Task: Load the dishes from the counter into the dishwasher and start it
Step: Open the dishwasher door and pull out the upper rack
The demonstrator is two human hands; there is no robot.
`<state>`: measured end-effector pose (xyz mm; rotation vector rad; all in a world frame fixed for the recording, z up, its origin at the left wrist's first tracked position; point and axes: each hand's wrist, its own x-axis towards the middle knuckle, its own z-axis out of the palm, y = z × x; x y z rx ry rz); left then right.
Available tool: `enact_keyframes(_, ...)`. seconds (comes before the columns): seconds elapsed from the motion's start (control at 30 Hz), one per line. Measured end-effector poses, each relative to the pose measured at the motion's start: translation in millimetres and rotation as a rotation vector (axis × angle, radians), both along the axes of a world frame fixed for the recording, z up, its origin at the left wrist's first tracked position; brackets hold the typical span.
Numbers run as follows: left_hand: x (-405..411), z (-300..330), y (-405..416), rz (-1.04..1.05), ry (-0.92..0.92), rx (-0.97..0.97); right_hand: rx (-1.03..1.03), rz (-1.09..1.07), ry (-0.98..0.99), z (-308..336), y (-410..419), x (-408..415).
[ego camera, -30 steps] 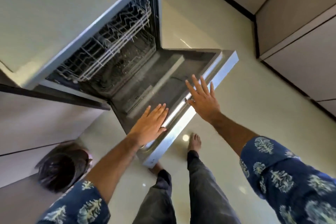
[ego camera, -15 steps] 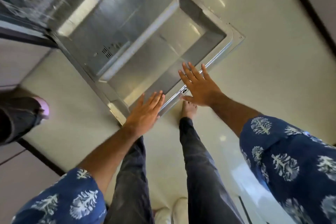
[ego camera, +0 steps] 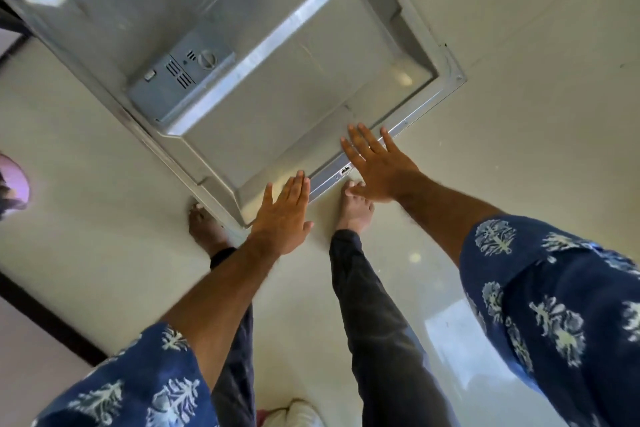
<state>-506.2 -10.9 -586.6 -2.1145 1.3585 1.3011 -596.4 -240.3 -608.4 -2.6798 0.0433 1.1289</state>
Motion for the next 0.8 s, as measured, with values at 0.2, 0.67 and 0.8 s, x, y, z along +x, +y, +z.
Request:
enact_keyframes(0.2,32.4,11.3,-3.9,-0.034,0.061,0.028,0.03,-0.02,0.189,12.0,-0.6,25.1)
enact_keyframes(0.67,277.8,296.3,-21.5,0.055,-0.611,-0.389,0.229,-0.199,-0.408,241.2,13.2,264.2)
enact_keyframes(0.8,348.5,401.8,-23.0,0.063,-0.77,-0.507,0.222,-0.196,-0.591,319.6,21.7,344.3)
